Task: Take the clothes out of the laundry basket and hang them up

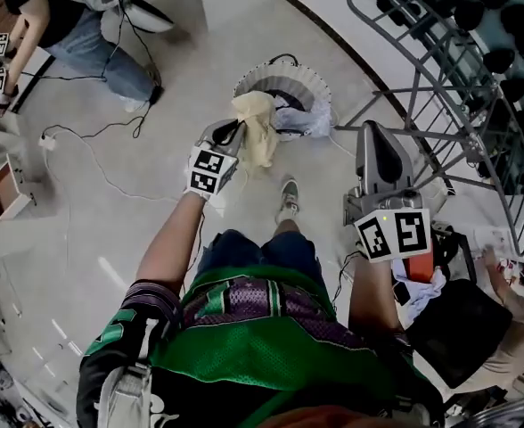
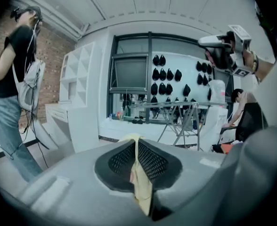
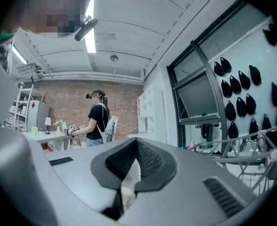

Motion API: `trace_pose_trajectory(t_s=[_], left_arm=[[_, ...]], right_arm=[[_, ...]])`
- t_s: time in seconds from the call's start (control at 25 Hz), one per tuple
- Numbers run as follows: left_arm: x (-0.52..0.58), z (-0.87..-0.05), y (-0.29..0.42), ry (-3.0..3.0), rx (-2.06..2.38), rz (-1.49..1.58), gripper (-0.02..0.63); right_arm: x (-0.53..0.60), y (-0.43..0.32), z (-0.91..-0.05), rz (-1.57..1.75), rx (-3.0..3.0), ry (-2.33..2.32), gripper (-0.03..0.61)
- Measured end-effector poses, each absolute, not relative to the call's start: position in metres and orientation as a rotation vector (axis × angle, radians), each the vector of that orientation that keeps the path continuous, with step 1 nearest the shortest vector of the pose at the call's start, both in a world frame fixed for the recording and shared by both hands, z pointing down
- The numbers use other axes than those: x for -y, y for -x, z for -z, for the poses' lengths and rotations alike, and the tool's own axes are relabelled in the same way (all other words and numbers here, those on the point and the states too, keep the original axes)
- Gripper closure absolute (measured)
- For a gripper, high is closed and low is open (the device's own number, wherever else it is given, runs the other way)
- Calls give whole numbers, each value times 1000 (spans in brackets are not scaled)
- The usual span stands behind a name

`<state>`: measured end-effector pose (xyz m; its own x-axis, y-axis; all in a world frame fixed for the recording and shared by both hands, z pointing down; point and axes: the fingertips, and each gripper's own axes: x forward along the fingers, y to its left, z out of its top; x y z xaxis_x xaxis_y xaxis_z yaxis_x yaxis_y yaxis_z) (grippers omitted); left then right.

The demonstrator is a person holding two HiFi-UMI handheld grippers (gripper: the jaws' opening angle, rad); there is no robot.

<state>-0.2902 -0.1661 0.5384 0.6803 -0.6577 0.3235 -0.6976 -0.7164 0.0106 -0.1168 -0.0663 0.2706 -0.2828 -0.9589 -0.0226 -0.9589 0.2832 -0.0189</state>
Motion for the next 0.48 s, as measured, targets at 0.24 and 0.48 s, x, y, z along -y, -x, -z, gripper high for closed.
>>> trace_pose_trajectory(t_s=[0.24,0.48], left_arm=[[121,-431,312,-2860,1118,-291,584],[95,-318,327,-2934,1126,-82,584]], right_arm=[[13,150,-221,-31,-2456,1859,578],[-21,150,-173,-124,-2422,1900,578]])
